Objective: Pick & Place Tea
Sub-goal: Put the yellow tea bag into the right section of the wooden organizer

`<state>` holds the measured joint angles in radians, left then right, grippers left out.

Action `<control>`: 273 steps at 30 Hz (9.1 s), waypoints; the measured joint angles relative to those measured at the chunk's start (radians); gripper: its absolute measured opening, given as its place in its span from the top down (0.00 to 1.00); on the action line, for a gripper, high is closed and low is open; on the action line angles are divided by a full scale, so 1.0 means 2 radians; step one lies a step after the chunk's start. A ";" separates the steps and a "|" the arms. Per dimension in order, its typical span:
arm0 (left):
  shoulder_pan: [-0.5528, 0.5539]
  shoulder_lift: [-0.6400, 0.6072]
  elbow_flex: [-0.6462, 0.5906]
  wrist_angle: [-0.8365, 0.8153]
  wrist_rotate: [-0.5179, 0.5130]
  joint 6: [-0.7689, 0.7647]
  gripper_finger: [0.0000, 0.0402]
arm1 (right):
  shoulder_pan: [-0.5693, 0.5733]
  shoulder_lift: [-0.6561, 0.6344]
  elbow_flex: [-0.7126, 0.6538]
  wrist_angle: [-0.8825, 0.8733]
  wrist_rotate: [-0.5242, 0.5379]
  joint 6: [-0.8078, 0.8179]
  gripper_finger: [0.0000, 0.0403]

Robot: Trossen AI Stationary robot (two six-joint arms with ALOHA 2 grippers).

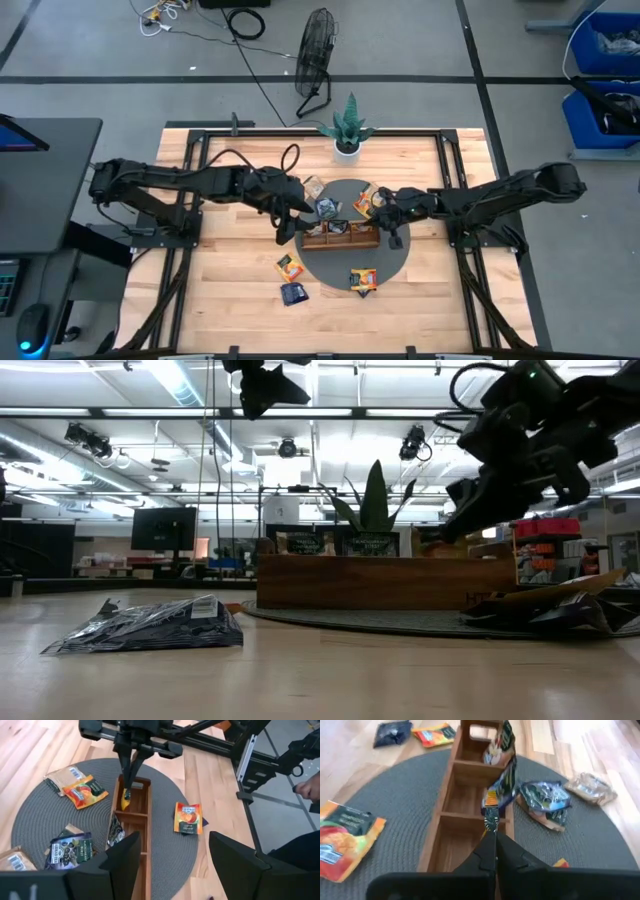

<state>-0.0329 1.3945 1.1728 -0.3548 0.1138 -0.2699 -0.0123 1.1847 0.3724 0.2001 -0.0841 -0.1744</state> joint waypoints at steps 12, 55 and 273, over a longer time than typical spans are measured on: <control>0.000 0.000 0.000 -0.001 0.000 -0.004 0.41 | -0.008 0.022 0.000 0.006 -0.006 0.029 0.87; -0.128 -0.066 -0.159 -0.064 -0.134 -0.104 0.50 | 0.015 -0.132 0.209 -0.332 0.130 0.146 0.49; -0.044 0.084 0.127 -0.101 -0.349 0.383 0.69 | -0.118 0.207 0.632 -0.546 -0.137 0.145 1.00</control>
<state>-0.1207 1.5620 1.4261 -0.5578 -0.5836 0.4969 -0.2478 1.5993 1.6371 -0.8925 -0.3581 0.1165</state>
